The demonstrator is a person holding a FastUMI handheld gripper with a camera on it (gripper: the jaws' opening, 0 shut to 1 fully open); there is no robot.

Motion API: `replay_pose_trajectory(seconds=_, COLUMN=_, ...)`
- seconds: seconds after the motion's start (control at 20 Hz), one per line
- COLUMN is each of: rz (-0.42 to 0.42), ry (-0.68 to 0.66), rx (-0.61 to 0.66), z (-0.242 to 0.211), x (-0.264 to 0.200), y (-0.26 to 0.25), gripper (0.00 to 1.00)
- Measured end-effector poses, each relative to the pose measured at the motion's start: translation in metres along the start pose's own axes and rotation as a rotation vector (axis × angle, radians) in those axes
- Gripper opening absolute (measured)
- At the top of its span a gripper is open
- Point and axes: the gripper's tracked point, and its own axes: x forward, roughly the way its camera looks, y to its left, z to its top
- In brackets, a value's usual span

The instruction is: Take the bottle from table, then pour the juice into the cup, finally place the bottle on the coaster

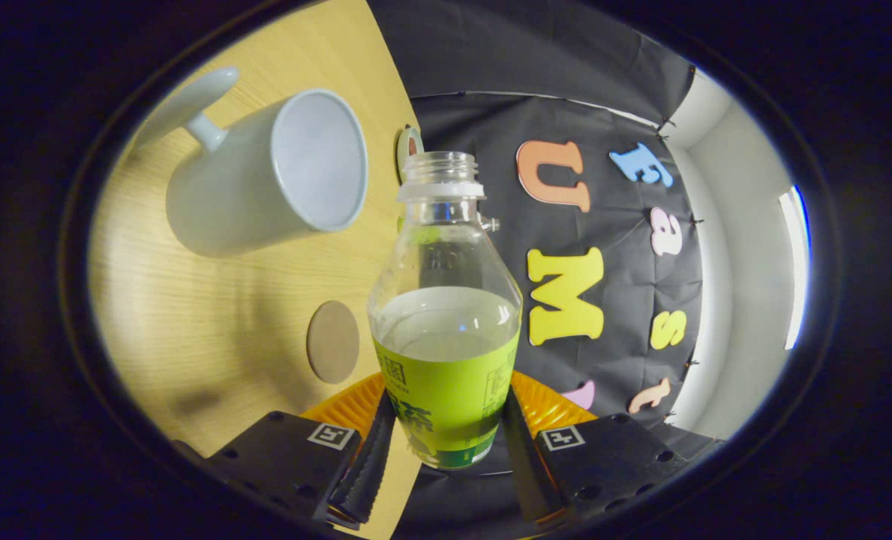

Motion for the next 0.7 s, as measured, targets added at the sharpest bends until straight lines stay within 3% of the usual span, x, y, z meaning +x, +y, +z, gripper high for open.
replay_pose_trajectory(seconds=0.7, rz=-0.054, ry=-0.02, rx=-0.188, z=0.012, x=-0.007, y=-0.021, gripper=0.75)
